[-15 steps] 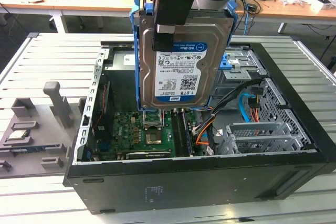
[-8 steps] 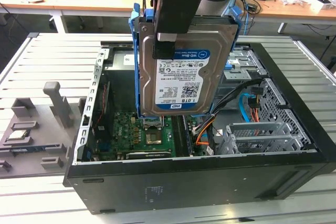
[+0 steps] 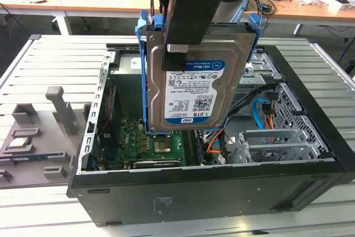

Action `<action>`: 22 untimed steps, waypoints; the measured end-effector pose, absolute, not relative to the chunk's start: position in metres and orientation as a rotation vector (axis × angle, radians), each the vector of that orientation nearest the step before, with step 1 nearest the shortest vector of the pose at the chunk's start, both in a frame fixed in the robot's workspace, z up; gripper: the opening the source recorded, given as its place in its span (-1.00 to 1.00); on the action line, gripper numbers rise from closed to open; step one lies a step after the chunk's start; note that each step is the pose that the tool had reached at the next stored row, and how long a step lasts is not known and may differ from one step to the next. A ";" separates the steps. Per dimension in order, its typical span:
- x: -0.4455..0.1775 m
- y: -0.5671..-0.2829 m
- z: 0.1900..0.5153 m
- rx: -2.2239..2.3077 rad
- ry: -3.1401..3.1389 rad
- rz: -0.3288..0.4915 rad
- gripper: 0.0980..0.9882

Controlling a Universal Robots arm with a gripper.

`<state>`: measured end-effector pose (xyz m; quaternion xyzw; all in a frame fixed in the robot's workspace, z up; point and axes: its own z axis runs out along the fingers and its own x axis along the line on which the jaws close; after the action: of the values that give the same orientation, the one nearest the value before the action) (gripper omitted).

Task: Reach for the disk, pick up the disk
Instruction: 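Pick up the disk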

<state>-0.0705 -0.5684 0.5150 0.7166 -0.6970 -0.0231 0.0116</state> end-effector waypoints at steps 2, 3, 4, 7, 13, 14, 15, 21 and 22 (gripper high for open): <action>-0.071 -0.573 0.515 2.235 -2.174 -0.072 -0.39; -0.071 -0.575 0.515 2.235 -2.174 -0.072 -0.39; -0.071 -0.577 0.515 2.235 -2.174 -0.072 -0.39; -0.071 -0.581 0.515 2.235 -2.174 -0.072 -0.39; -0.070 -0.596 0.515 2.235 -2.174 -0.072 -0.39; -0.070 -0.599 0.515 2.235 -2.174 -0.072 -0.39; -0.071 -0.601 0.515 2.235 -2.174 -0.072 -0.39; -0.071 -0.611 0.515 2.235 -2.174 -0.072 -0.39; -0.071 -0.614 0.515 2.235 -2.174 -0.072 -0.39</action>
<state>-0.0705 -0.6136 0.5150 0.7166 -0.6970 -0.0231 0.0116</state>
